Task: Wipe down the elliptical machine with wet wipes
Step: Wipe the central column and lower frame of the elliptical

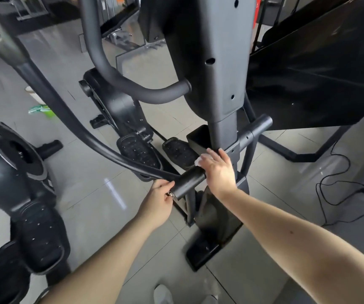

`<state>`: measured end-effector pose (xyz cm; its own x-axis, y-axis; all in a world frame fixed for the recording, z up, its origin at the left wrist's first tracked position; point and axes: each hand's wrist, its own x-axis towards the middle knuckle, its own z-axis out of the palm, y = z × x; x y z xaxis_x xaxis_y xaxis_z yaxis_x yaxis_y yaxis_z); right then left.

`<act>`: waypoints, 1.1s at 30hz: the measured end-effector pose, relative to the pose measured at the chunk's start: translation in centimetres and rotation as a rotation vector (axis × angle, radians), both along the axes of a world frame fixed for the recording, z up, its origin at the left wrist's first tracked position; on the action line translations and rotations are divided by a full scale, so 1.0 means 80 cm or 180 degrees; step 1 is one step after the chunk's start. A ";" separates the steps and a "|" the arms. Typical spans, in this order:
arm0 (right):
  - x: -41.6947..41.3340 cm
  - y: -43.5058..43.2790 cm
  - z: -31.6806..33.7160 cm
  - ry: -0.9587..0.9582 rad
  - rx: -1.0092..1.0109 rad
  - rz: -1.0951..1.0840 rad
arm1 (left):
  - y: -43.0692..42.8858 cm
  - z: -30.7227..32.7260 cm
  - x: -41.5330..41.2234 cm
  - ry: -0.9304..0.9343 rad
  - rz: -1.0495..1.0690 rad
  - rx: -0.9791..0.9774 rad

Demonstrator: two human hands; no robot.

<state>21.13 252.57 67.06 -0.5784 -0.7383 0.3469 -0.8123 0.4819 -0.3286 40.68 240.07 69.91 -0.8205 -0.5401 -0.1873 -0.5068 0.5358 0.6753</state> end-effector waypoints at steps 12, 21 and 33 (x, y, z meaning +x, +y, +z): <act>0.102 0.002 -0.032 -0.1359 -0.1465 -0.0217 | 0.008 -0.038 -0.002 0.0631 0.0165 -0.0961; 0.125 0.015 -0.055 -0.2660 -0.1231 -0.0928 | 0.009 -0.070 -0.004 0.1340 0.0042 -0.1188; 0.125 -0.027 -0.077 -0.2793 -0.2359 -0.1899 | -0.023 -0.113 -0.019 0.2005 -0.0582 -0.1574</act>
<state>31.15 250.37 60.91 -0.9913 -0.0852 -0.1008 0.0854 0.1679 -0.9821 39.13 238.23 60.91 -0.7755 -0.2870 0.5624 0.0127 0.8835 0.4682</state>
